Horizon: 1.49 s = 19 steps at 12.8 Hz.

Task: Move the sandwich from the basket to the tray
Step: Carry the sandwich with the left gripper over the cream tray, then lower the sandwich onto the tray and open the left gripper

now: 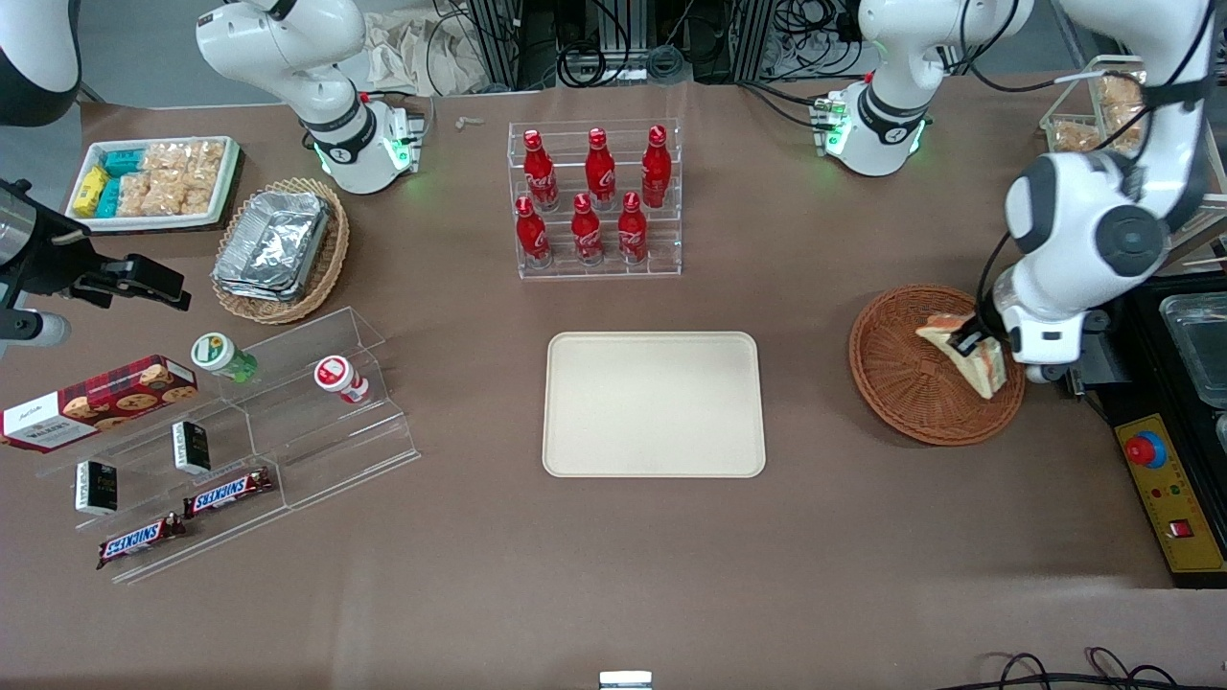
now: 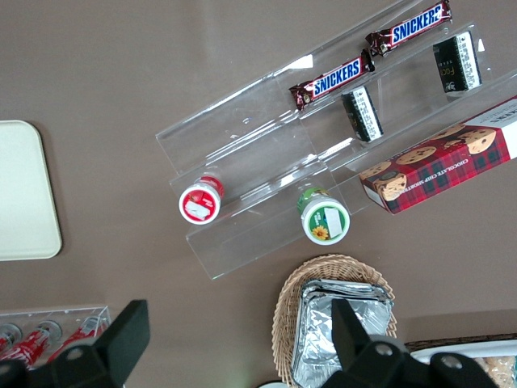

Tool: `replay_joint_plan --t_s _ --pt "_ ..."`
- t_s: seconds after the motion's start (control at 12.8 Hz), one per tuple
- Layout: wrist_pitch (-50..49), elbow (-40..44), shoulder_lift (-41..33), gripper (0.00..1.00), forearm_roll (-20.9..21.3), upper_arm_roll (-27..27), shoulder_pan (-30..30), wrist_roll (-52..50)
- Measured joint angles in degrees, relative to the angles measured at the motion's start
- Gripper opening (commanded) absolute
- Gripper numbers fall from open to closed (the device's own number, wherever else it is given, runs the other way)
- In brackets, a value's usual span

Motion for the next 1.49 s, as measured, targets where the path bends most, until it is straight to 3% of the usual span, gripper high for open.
replay_joint_plan --t_s 0.31,0.47,0.63,0.78,1.02,1.18,1.49 --pt "-20.97 18.20 -0.14 0.00 -0.06 -2.38 -0.08 8.06" --pt "-24.59 23.22 -0.12 0.00 -0.43 -6.74 -0.13 10.58" --pt "-24.33 24.34 0.62 0.00 -3.40 -13.59 -0.36 9.73" --pt "-19.95 23.75 3.34 0.00 -5.90 -19.12 -1.08 7.29" --pt "-5.62 20.92 11.69 0.00 -5.36 -23.50 -4.58 1.97" --pt "4.41 18.62 18.17 0.00 -1.12 -23.71 -8.37 -3.38" --pt "12.60 18.06 26.70 0.00 4.69 -23.55 -9.67 -5.40"
